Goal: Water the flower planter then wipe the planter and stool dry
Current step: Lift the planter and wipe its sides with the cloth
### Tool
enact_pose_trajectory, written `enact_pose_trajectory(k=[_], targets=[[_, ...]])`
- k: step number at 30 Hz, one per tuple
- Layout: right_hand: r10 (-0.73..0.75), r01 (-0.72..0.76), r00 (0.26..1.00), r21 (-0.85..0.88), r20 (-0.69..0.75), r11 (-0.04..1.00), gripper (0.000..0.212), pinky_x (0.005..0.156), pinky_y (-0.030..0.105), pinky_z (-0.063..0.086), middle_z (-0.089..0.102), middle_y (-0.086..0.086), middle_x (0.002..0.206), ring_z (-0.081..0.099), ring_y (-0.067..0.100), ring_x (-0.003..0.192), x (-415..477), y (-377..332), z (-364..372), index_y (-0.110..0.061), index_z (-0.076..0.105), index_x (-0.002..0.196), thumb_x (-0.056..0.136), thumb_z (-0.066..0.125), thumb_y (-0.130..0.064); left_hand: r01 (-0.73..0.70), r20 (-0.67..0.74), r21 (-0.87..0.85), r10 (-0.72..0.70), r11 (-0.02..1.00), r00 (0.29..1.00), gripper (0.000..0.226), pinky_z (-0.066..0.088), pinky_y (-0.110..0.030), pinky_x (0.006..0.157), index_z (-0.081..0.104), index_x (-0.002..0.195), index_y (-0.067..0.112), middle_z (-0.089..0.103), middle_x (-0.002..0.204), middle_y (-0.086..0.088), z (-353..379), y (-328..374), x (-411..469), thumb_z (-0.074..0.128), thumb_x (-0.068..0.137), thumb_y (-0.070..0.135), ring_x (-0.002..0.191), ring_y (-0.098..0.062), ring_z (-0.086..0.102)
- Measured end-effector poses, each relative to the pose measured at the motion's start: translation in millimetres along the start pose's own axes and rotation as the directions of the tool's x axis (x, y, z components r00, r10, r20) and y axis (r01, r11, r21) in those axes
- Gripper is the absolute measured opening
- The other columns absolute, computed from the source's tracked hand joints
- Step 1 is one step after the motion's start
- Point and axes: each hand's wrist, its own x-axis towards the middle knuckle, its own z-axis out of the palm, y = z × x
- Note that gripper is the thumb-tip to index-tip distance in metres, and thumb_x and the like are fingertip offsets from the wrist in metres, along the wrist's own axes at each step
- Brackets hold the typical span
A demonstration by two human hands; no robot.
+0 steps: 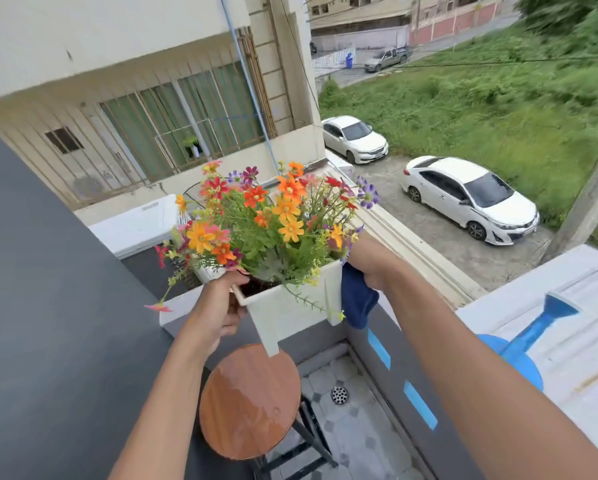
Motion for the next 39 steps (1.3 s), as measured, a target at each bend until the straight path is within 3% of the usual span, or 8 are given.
enact_pose_trajectory(k=[4, 7, 13, 17, 22, 25, 29, 39], targets=[[-0.028, 0.06, 0.99, 0.229, -0.141, 0.971, 0.013, 0.057, 0.027, 0.035, 0.051, 0.012, 0.065, 0.047, 0.021, 0.063, -7, 2, 26, -0.008, 0.058, 0.072, 0.06, 0.062, -0.012, -0.103, -0.236, -0.058, 0.086, 0.993, 0.968, 0.032, 0.014, -0.019, 0.04, 0.045, 0.071, 0.016, 0.036, 0.054, -0.003, 5, -4, 9, 0.046, 0.086, 0.044, 0.039, -0.014, 0.021], [-0.051, 0.105, 0.963, 0.193, -0.265, 0.976, 0.025, 0.055, 0.027, 0.027, 0.041, 0.0, 0.053, 0.036, 0.015, 0.054, -6, 11, 42, -0.018, 0.047, 0.054, 0.07, 0.064, -0.008, -0.115, -0.358, -0.125, 0.063, 0.985, 0.932, 0.028, 0.017, -0.017, 0.037, 0.052, 0.076, 0.013, 0.041, 0.058, -0.006, 14, -18, 6, 0.043, 0.092, 0.035, 0.04, -0.016, 0.026], [-0.09, 0.163, 0.928, 0.175, -0.362, 0.971, 0.025, 0.054, 0.029, 0.02, 0.026, -0.002, 0.052, 0.024, 0.018, 0.055, -15, 22, 61, -0.019, 0.028, 0.057, 0.06, 0.053, -0.017, 0.026, -0.083, -0.197, -0.043, 0.98, 0.996, 0.036, 0.016, -0.014, 0.036, 0.055, 0.111, 0.019, 0.057, 0.063, -0.01, 55, -39, -13, 0.044, 0.091, 0.047, 0.033, -0.009, 0.029], [-0.132, 0.19, 0.931, 0.143, -0.341, 0.971, 0.033, 0.056, 0.032, 0.023, 0.028, -0.002, 0.051, 0.026, 0.019, 0.057, -26, 37, 77, -0.019, 0.027, 0.055, 0.064, 0.058, -0.012, 0.044, -0.123, -0.158, -0.064, 0.987, 0.99, 0.054, 0.017, -0.014, 0.035, 0.051, 0.122, 0.011, 0.064, 0.067, -0.011, 65, -39, -5, 0.056, 0.086, 0.051, 0.032, -0.009, 0.031], [-0.226, 0.269, 0.915, 0.087, -0.334, 0.959, 0.051, 0.047, 0.023, 0.02, 0.028, -0.01, 0.039, 0.023, 0.007, 0.041, -32, 50, 88, -0.02, 0.026, 0.054, 0.082, 0.066, -0.006, 0.083, -0.087, -0.133, -0.095, 0.988, 0.992, 0.035, 0.017, -0.017, 0.034, 0.059, 0.092, 0.002, 0.061, 0.062, -0.011, 57, -35, -11, 0.048, 0.094, 0.035, 0.036, -0.01, 0.03], [-0.266, 0.325, 0.905, 0.134, -0.333, 0.936, 0.046, 0.054, 0.029, 0.025, 0.032, -0.011, 0.046, 0.029, 0.008, 0.046, -35, 49, 91, -0.02, 0.032, 0.056, 0.093, 0.059, -0.017, 0.08, -0.007, -0.187, -0.082, 0.979, 0.997, 0.031, 0.021, -0.017, 0.032, 0.058, 0.089, 0.001, 0.059, 0.059, -0.012, 46, -33, -11, 0.041, 0.097, 0.026, 0.033, -0.008, 0.031], [-0.415, 0.424, 0.831, -0.059, -0.37, 0.904, 0.043, 0.056, 0.031, 0.024, 0.041, -0.001, 0.066, 0.038, 0.007, 0.058, -25, 37, 84, -0.022, 0.033, 0.061, 0.101, 0.05, -0.024, 0.057, 0.042, -0.291, -0.047, 0.955, 0.998, 0.026, 0.021, -0.018, 0.032, 0.052, 0.079, 0.002, 0.056, 0.054, -0.014, 37, -30, -17, 0.039, 0.095, 0.018, 0.033, -0.01, 0.032], [-0.33, 0.281, 0.859, -0.178, -0.391, 0.943, 0.032, 0.071, 0.028, 0.032, 0.048, 0.007, 0.095, 0.047, 0.02, 0.077, 11, 57, 92, -0.023, 0.04, 0.073, 0.104, 0.045, -0.026, -0.032, -0.009, -0.422, 0.031, 0.906, 0.999, 0.023, 0.028, -0.018, 0.031, 0.047, 0.1, 0.001, 0.06, 0.055, -0.015, 12, -30, -12, 0.036, 0.101, 0.02, 0.034, -0.009, 0.038]])
